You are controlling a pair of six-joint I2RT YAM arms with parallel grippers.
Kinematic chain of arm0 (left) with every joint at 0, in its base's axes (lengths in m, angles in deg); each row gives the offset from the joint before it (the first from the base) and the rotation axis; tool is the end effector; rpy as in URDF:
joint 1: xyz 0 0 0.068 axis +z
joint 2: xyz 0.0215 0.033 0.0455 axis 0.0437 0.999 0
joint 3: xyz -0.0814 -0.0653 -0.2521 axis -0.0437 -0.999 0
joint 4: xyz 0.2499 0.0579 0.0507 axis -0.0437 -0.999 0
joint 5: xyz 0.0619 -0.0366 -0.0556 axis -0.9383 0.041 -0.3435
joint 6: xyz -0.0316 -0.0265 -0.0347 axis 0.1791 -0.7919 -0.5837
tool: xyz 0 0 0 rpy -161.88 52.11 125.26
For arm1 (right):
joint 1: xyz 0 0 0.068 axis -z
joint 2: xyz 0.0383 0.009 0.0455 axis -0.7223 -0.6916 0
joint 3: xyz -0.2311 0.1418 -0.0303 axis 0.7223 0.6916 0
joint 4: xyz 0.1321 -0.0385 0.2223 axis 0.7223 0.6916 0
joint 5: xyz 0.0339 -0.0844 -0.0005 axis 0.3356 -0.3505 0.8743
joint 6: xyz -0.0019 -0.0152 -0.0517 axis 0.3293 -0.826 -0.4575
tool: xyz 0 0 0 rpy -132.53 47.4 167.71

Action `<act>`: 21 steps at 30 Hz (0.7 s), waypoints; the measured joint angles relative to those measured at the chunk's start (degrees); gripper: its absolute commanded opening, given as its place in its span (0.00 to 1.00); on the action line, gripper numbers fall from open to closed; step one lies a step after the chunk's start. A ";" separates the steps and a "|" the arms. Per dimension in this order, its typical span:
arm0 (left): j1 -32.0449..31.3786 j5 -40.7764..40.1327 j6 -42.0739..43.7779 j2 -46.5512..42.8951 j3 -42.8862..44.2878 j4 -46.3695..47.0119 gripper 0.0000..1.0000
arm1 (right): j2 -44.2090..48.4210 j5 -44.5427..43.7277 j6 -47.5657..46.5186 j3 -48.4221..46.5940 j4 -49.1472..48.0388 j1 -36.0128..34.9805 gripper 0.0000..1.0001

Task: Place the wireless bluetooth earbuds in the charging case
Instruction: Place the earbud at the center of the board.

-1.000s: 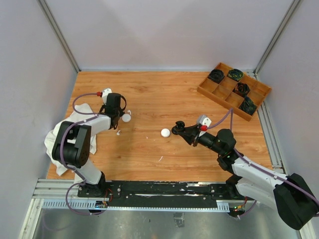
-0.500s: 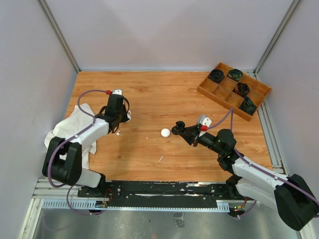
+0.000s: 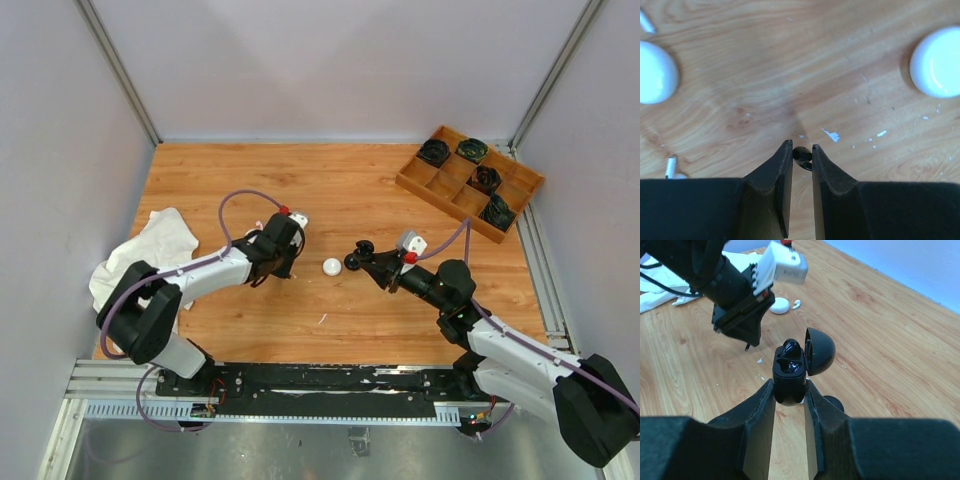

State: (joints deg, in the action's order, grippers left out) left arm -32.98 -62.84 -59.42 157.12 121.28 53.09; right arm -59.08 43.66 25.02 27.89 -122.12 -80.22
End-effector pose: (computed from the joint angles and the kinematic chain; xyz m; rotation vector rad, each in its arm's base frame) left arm 0.2405 -0.1629 0.1861 0.5048 2.4146 -0.0831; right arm 0.1523 0.1201 0.2270 -0.7564 1.3254 0.8047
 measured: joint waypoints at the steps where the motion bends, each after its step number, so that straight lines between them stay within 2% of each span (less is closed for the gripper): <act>1: -0.96 0.04 1.11 1.03 0.15 -0.28 0.23 | 0.09 -0.24 -0.09 0.00 0.09 0.00 0.02; 14: -6.71 0.72 11.19 5.42 0.22 -1.81 0.28 | 0.09 -1.33 -0.37 0.00 0.20 0.00 0.02; 21: -7.06 -0.17 12.22 5.51 0.55 -2.19 0.49 | 0.09 -1.42 -0.37 0.00 0.26 0.00 0.02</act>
State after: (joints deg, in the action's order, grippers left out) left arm -40.04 -63.01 -47.20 162.63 121.82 50.91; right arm -58.99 42.24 24.65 27.89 -121.86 -80.22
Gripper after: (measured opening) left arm 0.417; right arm 0.275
